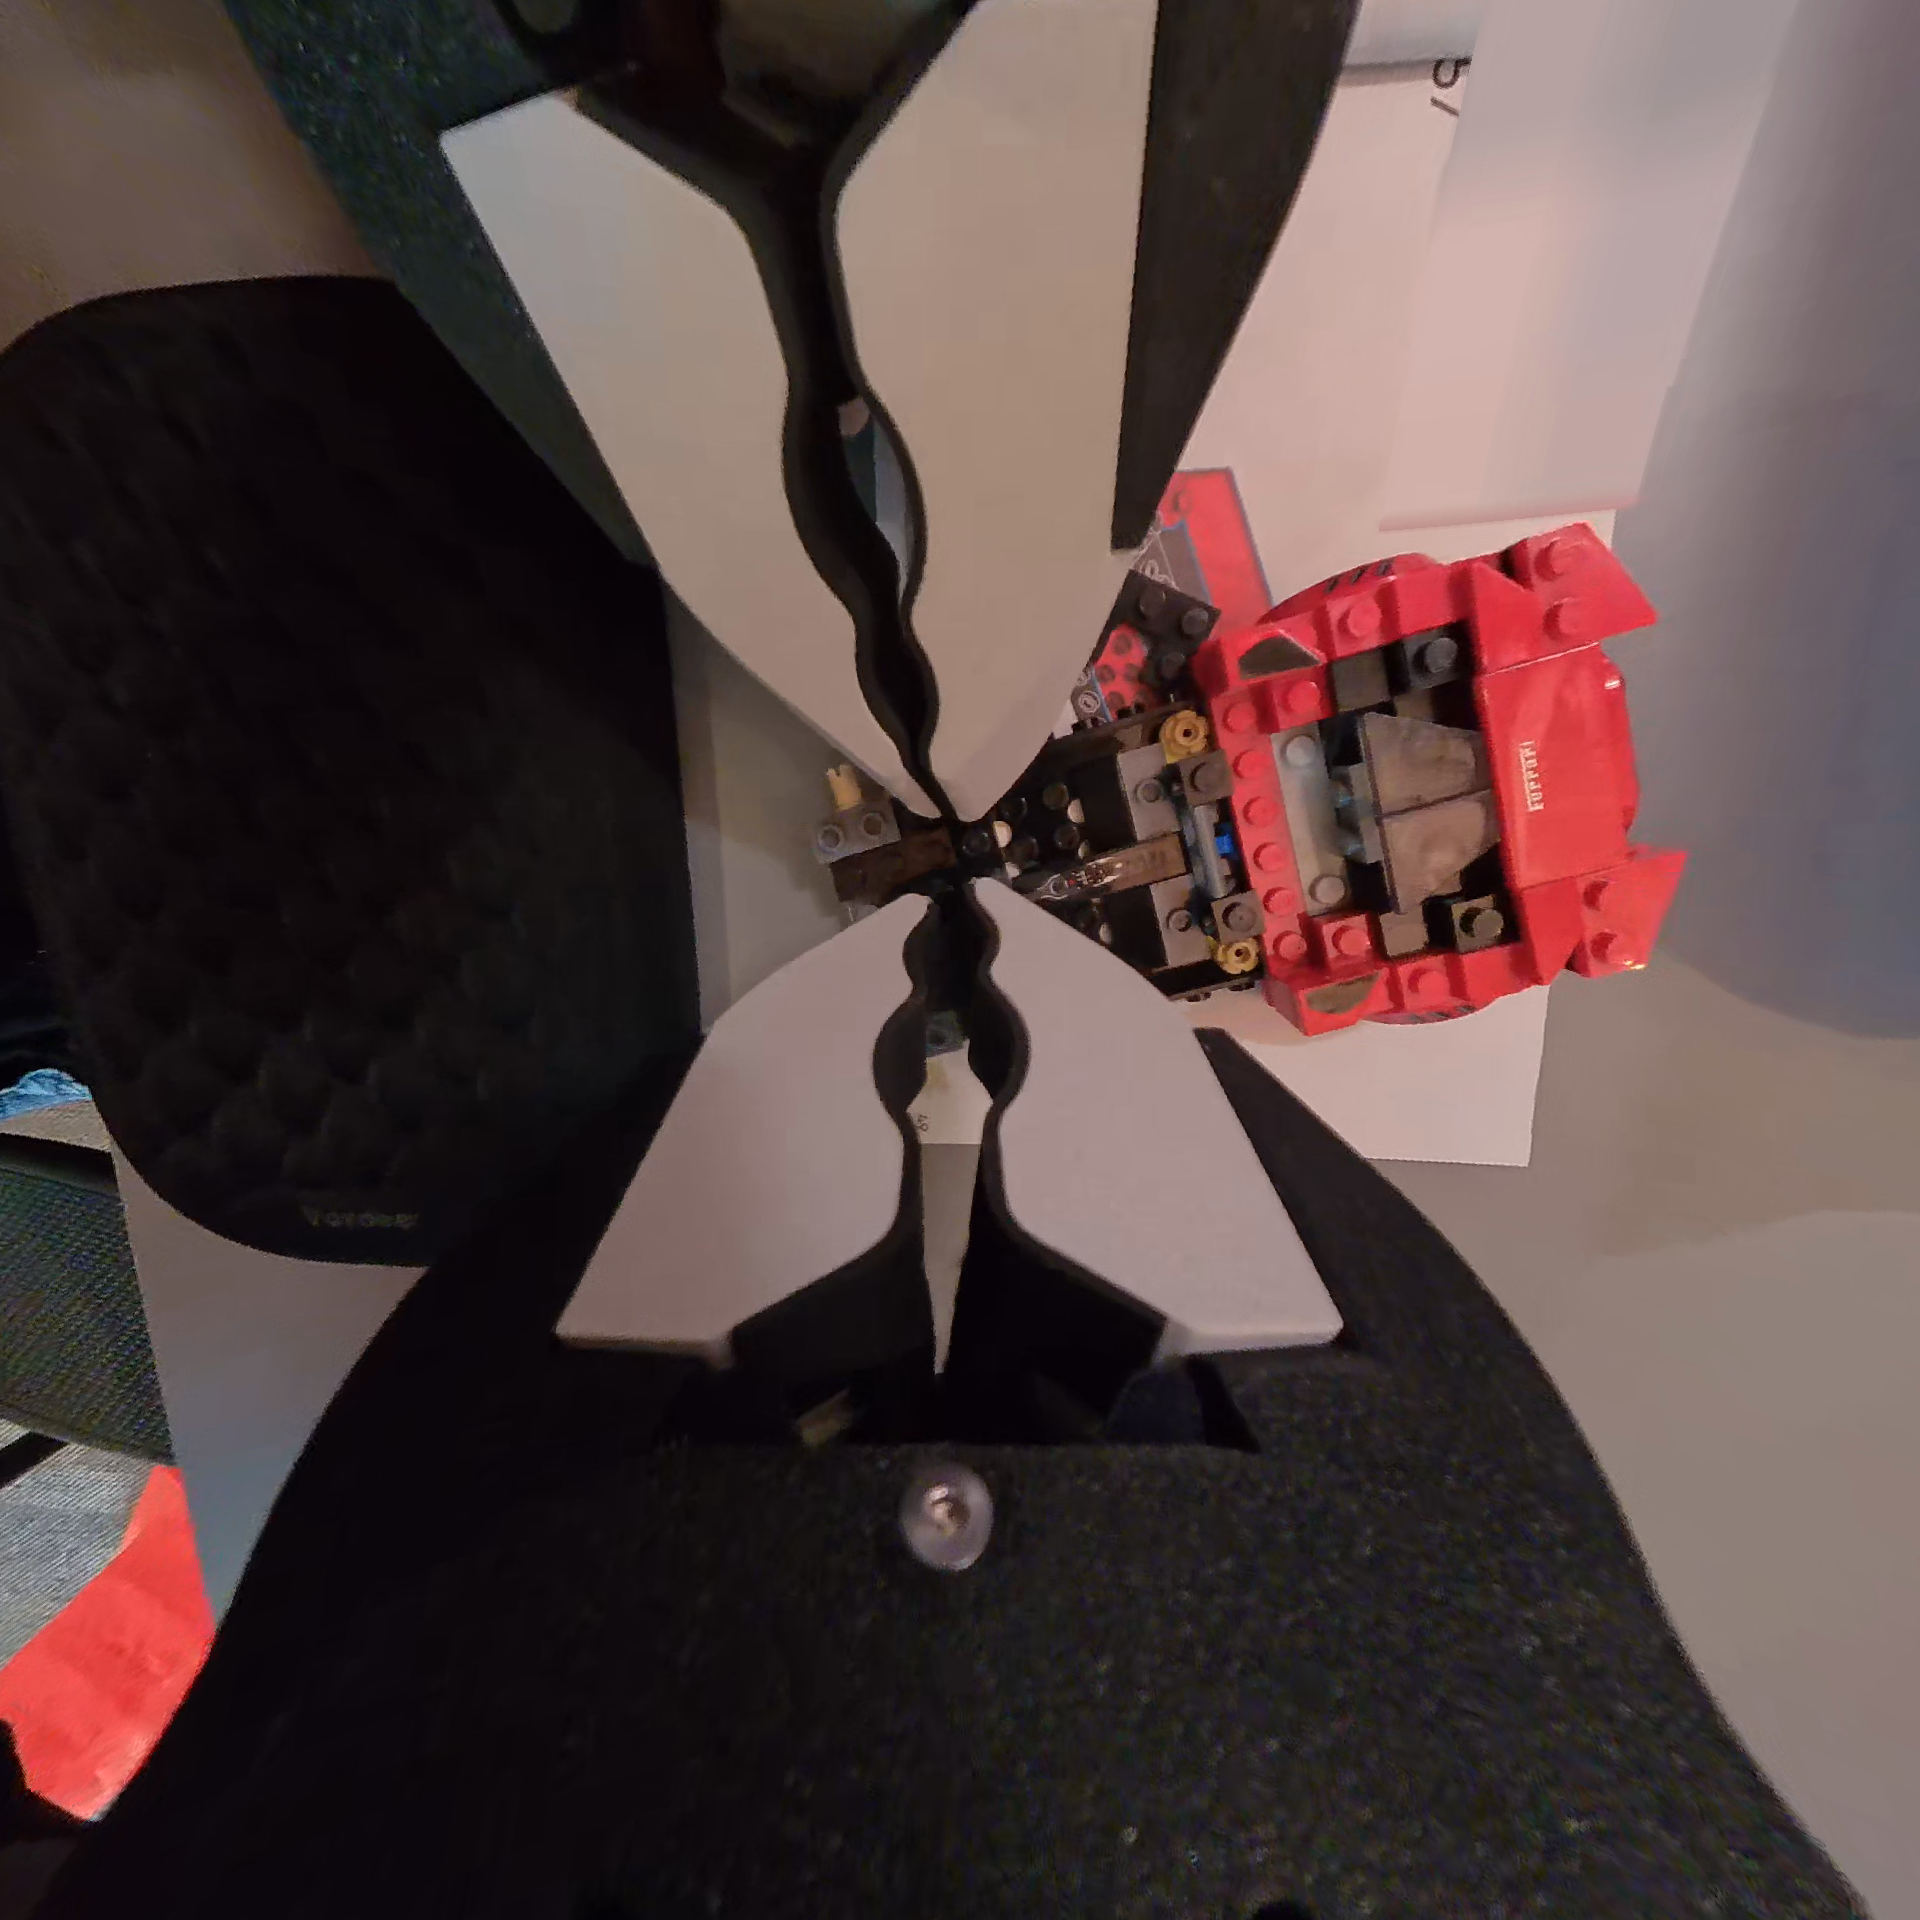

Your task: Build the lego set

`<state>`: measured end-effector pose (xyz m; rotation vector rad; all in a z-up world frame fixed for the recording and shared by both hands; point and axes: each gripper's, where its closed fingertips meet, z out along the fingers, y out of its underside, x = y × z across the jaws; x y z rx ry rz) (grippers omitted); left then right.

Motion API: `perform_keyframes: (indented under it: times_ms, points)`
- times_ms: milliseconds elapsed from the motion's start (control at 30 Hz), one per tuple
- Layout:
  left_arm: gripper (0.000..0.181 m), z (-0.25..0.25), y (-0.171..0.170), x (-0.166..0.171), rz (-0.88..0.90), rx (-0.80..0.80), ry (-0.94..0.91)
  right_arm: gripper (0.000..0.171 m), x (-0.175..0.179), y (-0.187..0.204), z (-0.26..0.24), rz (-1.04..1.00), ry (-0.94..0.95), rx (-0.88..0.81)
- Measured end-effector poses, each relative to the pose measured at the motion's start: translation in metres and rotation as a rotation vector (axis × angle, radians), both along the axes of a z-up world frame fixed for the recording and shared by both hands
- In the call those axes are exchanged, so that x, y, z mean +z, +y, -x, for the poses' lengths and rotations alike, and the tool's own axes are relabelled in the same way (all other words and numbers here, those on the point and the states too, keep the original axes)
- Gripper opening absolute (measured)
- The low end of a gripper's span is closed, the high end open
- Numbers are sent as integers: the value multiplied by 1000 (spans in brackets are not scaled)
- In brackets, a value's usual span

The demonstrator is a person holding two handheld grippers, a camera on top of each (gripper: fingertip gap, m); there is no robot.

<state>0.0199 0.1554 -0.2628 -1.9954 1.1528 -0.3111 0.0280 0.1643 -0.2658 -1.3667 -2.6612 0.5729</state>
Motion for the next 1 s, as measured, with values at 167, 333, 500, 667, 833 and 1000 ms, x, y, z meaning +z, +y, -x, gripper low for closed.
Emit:
perform_keyframes:
  times_ms: [167, 333, 500, 667, 833, 1000]
  points:
    - [0, 0, 0, -1, -1, -9, 21, 2, 0, -1, 0, -2, -15, -17]
    - [0, 0, 0, -1, 26, -17, 40, 1, -1, -1, 0, 23, -34, -58]
    - [0, 1, -1, -3, 64, -23, 52, 1, -1, -1, -1, 18, -71, -81]
    - [0, 1, -1, -3, 71, -31, 56, 0, -1, -1, -2, 58, -118, -129]
    - [0, 1, -1, -4, 49, -43, 82, 0, -1, -2, -3, 62, -140, -151]
    - [0, 1, -1, -4, 17, -52, 120, 0, -1, -2, -3, 25, -137, -153]
